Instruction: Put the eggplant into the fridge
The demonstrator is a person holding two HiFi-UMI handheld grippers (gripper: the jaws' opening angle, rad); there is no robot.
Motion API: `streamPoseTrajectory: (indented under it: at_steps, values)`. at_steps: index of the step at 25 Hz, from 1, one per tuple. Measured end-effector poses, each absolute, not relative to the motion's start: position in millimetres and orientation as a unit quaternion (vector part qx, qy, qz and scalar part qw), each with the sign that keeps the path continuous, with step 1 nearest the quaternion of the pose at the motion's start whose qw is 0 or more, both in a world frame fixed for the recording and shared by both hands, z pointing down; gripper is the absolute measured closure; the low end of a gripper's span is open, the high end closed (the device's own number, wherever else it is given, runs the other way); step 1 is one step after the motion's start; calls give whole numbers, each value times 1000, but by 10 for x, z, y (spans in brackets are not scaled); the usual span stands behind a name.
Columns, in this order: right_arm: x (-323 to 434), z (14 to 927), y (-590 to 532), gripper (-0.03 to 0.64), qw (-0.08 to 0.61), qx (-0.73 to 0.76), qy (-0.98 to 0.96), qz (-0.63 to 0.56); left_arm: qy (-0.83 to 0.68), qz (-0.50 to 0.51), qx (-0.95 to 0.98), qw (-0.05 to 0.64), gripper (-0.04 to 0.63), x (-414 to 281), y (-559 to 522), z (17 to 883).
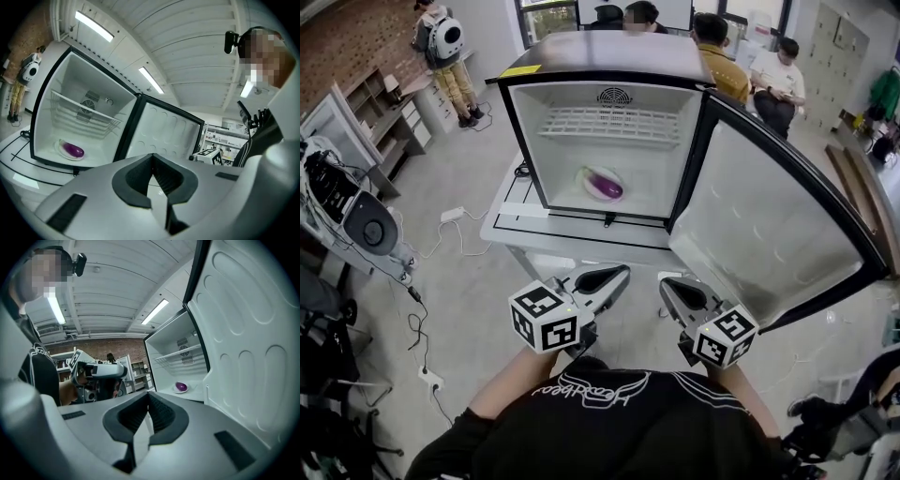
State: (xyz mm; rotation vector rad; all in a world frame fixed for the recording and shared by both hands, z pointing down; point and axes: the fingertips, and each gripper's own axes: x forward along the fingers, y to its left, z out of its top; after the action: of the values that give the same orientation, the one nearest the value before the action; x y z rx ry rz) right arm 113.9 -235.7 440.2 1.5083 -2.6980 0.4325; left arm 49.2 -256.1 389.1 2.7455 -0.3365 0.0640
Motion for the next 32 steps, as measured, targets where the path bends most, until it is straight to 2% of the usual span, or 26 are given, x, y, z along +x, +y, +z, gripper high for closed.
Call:
streamPoseTrajectory:
  at_steps: [13,22,32]
  values:
    - [868,4311,-2225,611,10,461,-877,134,-87,45,976,193,586,333,-2334,4023]
    - [209,4166,-2068,611,2,439,-889,130,-70,46,974,212,586,-177,-2218,4000]
    - [-436,4096,-1722,611,14,436,-891,124,-39,54,978,195,586,-717,-1856,3914]
